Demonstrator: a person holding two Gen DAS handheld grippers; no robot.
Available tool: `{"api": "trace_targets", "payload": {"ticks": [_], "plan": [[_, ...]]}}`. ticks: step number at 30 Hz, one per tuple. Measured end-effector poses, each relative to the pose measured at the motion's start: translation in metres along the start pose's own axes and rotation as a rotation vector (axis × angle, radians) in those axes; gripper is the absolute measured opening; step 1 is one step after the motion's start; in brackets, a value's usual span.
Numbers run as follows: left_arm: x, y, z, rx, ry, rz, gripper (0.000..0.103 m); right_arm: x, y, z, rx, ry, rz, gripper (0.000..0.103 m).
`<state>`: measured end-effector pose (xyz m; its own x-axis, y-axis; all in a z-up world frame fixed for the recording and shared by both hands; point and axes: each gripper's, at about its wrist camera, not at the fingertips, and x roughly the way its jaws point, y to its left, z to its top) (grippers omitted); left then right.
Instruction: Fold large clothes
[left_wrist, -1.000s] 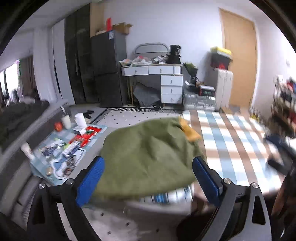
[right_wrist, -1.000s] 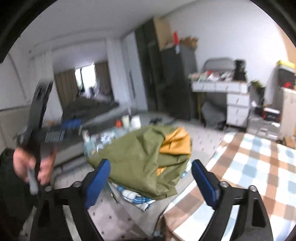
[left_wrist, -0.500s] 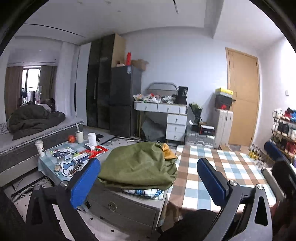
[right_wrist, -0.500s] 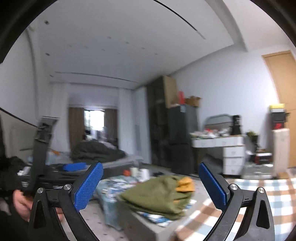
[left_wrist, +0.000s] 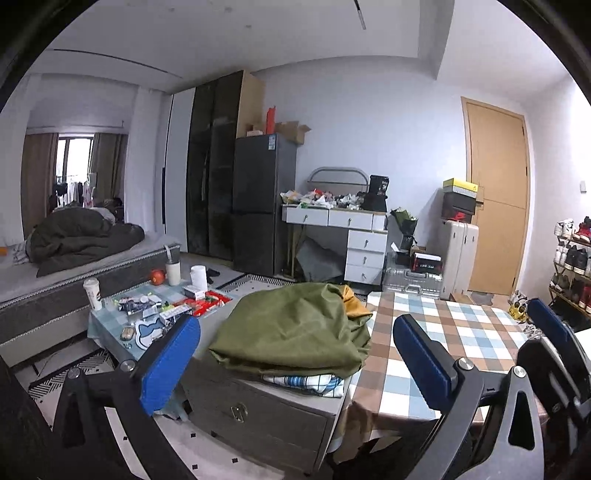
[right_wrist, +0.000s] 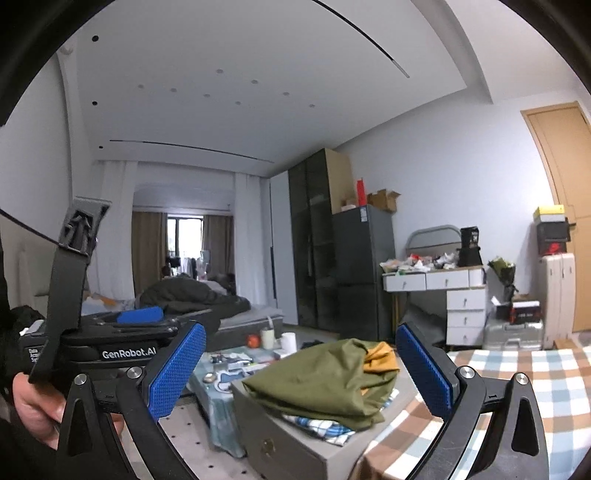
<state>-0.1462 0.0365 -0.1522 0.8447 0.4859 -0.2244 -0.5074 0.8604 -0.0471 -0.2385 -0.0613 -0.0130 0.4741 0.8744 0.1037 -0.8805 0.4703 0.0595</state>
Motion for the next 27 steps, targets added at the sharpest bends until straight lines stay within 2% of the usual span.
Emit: {"api": "trace_targets", "payload": {"ticks": [11,18,27], "plan": [[-0.009,0.000,-0.004,0.016,-0.017,0.035,0.102,0.003,0.006,-0.003,0.021,0.026,-0.048,0.103],[-0.008,-0.002,-0.005,0.022,-0.005,0.018,0.102,0.004,0.006,-0.003,0.016,0.042,-0.064,0.103],[-0.011,-0.004,-0.008,0.035,0.003,0.006,0.102,0.004,-0.003,-0.006,0.079,0.063,-0.106,0.103]]}}
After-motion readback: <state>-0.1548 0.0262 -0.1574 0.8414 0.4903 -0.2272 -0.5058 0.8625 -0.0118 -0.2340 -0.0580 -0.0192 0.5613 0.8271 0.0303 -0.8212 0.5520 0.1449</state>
